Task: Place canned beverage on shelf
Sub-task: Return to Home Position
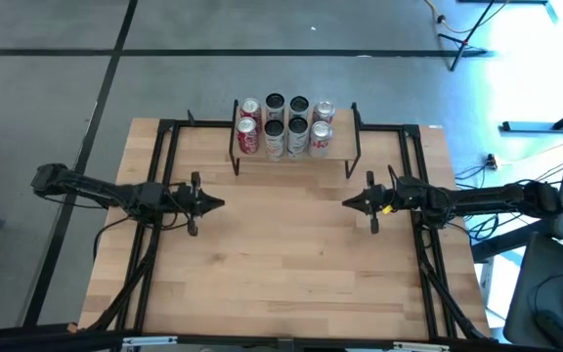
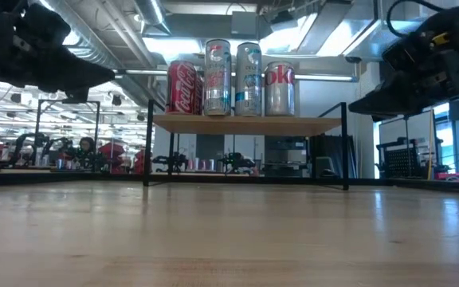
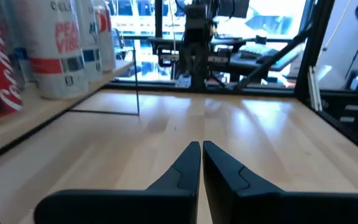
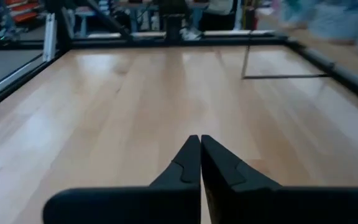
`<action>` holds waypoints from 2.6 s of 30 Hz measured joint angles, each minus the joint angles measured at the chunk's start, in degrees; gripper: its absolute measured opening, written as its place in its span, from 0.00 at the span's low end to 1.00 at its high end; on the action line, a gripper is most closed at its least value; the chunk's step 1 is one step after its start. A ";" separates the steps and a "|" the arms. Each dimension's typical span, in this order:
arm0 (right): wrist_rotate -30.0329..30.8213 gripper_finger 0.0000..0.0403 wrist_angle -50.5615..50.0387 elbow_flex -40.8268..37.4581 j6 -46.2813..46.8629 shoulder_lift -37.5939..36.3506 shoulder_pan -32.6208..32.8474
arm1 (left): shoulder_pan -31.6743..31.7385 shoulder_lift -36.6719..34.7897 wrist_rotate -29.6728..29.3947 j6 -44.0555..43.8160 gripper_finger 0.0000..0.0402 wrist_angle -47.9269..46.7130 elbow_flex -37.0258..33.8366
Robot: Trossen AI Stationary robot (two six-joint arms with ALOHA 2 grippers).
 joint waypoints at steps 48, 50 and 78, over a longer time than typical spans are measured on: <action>8.04 0.00 -23.42 -3.86 8.58 -39.97 -11.31 | 7.01 -22.44 1.49 0.41 0.03 -17.03 0.04; 8.04 0.00 -23.42 -3.86 8.58 -39.97 -11.31 | 7.01 -22.44 1.51 0.41 0.03 -17.03 0.04; 8.04 0.00 -23.53 -3.87 8.60 -39.97 -11.31 | 7.01 -22.44 1.59 0.41 0.03 -17.03 0.04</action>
